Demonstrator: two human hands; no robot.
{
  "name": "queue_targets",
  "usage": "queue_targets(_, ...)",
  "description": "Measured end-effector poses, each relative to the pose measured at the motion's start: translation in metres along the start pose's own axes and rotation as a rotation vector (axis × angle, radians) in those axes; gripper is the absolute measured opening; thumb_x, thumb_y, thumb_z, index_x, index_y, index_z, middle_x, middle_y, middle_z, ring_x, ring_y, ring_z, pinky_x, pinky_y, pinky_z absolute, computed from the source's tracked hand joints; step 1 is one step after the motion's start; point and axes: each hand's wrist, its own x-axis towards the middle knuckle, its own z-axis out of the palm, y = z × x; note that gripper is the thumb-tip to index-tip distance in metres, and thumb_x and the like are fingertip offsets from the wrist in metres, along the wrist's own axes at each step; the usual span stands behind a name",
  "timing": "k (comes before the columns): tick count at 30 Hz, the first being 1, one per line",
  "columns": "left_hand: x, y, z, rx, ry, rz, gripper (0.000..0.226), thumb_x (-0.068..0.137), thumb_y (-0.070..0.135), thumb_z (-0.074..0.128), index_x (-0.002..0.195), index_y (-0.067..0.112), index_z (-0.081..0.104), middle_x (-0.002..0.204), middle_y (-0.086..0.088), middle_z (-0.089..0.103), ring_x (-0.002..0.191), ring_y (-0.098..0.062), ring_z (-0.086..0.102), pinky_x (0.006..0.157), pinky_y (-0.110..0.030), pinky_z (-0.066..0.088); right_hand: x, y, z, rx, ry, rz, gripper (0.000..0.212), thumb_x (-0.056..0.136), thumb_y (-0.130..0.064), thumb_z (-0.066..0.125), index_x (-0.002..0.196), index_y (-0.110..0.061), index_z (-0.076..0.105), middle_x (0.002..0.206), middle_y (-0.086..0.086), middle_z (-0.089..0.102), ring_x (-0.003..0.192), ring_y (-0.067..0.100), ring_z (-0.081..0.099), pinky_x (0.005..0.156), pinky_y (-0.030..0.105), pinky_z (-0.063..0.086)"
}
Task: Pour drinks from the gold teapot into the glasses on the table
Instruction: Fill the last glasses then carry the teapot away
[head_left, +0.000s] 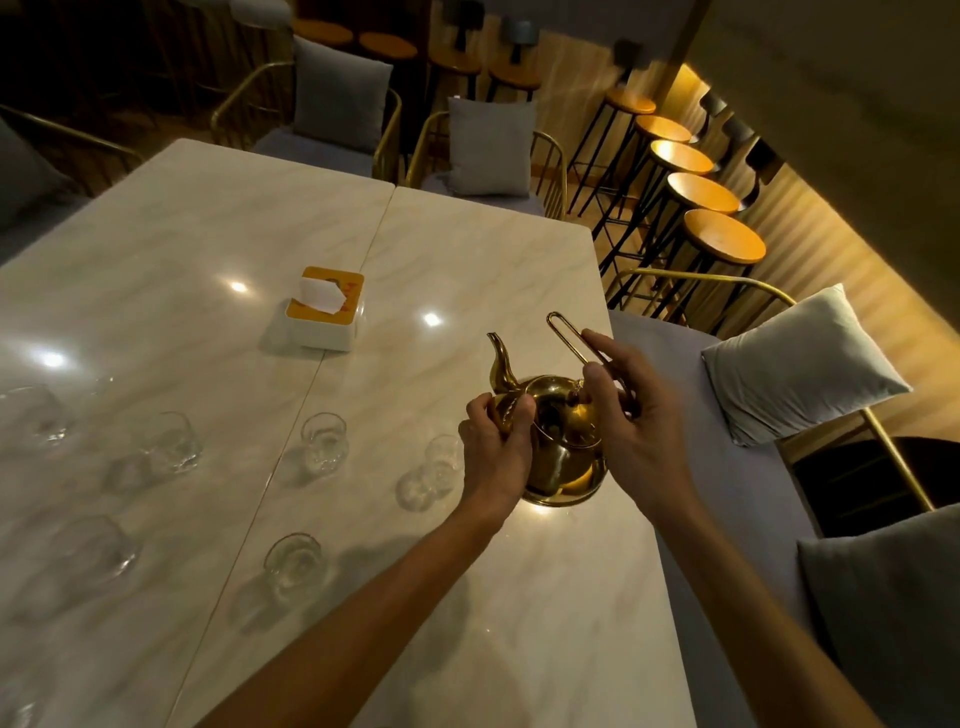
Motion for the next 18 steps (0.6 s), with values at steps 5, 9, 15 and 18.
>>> queue_targets(5, 0.011, -0.025, 0.019, -0.009, 0.06, -0.064, 0.067, 0.091, 0.065, 0.048, 0.144, 0.028, 0.029, 0.135, -0.002, 0.036, 0.12, -0.021, 0.049, 0.097, -0.041, 0.053, 0.01, 0.038, 0.019, 0.001, 0.161, 0.065, 0.019, 0.094, -0.022, 0.07, 0.11, -0.012, 0.069, 0.072, 0.007, 0.059, 0.063, 0.015, 0.057, 0.057, 0.025, 0.05)
queue_targets(9, 0.016, -0.054, 0.028, -0.053, 0.102, -0.113, 0.072, 0.087, 0.07, 0.049, 0.141, 0.027, 0.033, 0.136, -0.003, 0.038, 0.121, -0.022, 0.051, 0.1, -0.039, 0.051, 0.01, 0.064, 0.031, 0.028, 0.134, 0.099, 0.018, 0.089, -0.022, 0.077, 0.103, -0.013, 0.073, 0.058, 0.006, 0.056, 0.049, 0.011, 0.048, 0.051, 0.018, 0.043)
queue_targets(15, 0.023, -0.081, 0.029, -0.143, 0.02, -0.237, 0.098, 0.061, 0.091, 0.049, 0.137, 0.032, 0.03, 0.144, -0.007, 0.042, 0.121, -0.024, 0.056, 0.097, -0.038, 0.055, 0.007, 0.098, 0.042, 0.01, 0.019, 0.136, 0.021, 0.087, -0.025, 0.078, 0.106, -0.017, 0.073, 0.057, 0.004, 0.057, 0.049, 0.013, 0.052, 0.052, 0.018, 0.047)
queue_targets(18, 0.025, -0.091, 0.031, -0.173, -0.041, -0.335, 0.086, 0.069, 0.086, 0.047, 0.135, 0.034, 0.028, 0.142, -0.008, 0.049, 0.116, -0.025, 0.061, 0.088, -0.039, 0.06, 0.006, 0.109, 0.044, -0.015, -0.068, 0.142, 0.022, 0.088, -0.027, 0.077, 0.108, -0.02, 0.073, 0.061, 0.007, 0.06, 0.053, 0.022, 0.056, 0.055, 0.03, 0.053)
